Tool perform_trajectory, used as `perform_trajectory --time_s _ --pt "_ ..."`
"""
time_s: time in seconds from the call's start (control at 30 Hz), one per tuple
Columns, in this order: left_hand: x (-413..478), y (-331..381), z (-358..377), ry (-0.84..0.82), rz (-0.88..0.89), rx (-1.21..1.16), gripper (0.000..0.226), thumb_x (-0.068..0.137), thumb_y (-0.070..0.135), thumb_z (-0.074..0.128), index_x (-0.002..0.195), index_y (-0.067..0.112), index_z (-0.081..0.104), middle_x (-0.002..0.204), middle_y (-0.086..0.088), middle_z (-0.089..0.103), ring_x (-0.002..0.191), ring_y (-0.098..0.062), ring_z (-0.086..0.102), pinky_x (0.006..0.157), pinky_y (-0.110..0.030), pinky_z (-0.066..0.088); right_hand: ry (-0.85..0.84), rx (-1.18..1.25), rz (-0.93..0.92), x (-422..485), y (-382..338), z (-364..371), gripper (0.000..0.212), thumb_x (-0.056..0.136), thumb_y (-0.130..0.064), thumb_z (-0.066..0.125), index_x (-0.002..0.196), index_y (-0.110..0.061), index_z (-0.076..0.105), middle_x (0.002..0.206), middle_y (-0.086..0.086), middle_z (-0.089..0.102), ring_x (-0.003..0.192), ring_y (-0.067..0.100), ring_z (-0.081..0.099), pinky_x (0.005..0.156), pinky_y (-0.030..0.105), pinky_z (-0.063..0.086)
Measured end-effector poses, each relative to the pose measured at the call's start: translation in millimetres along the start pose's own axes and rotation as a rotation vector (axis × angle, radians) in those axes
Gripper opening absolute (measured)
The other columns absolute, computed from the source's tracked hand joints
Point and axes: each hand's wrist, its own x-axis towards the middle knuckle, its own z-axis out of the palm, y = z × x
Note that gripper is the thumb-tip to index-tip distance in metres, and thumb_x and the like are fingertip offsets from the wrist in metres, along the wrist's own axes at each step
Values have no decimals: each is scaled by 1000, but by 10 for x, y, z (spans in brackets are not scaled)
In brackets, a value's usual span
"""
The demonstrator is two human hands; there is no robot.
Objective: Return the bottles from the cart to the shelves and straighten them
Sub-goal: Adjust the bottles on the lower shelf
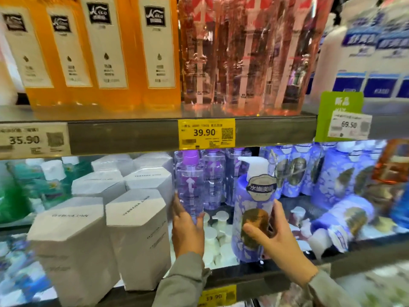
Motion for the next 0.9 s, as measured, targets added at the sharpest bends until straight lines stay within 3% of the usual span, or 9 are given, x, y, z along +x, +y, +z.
perform_trajectory --time_s 0.1,0.23,0.33,0.47,0.6,0.73,0.8,0.9 --pt "8 -47 4 17 54 -7 74 85 14 67 146 14 24 137 -16 44 117 -33 50 97 -40 43 -2 -58 21 -68 75 -12 65 77 -27 75 131 -27 38 122 -7 63 114 10 60 94 25 50" --pt "-34 -14 -22 13 76 1 73 86 10 66 146 10 24 143 -17 36 124 -32 44 103 -40 37 -60 -139 37 -38 -27 -67 64 79 -23 77 128 -29 37 123 -11 60 116 3 57 100 30 47" --pt "-29 20 -13 14 69 27 73 86 12 65 146 9 24 144 -18 35 123 -36 44 99 -43 39 -79 -160 17 47 -150 -39 69 75 -19 79 126 -35 36 124 -15 57 113 -5 56 98 20 46" --pt "-41 41 -33 27 22 194 71 86 28 66 144 15 27 139 -16 45 107 -41 54 82 -45 45 24 -49 9 80 -196 46 63 73 -4 79 102 -40 36 105 -26 51 88 -26 53 74 0 42" --pt "-118 113 -61 62 6 239 74 84 32 67 144 18 27 133 -16 51 107 -40 55 80 -44 46 67 27 -32 -13 -95 -37 68 66 -14 86 117 -32 45 111 -4 66 103 5 64 87 19 51" --pt "-266 244 -23 48 48 310 91 83 34 67 151 14 9 149 -14 32 128 -35 43 83 -45 46 84 180 0 -66 39 -202 96 47 -32 90 129 -18 44 115 2 67 105 16 65 92 35 53" --pt "-363 300 1 54 87 358 90 82 32 68 151 14 13 151 -11 26 132 -32 37 83 -44 47 95 219 18 -66 92 -257 100 42 -27 93 129 -15 45 114 6 68 104 17 66 91 35 54" --pt "-444 334 3 48 117 408 68 82 34 68 140 22 34 133 -4 38 116 -28 49 73 -38 47 133 237 24 -69 137 -335 84 48 -1 93 120 -15 52 106 5 70 94 14 69 80 24 56"
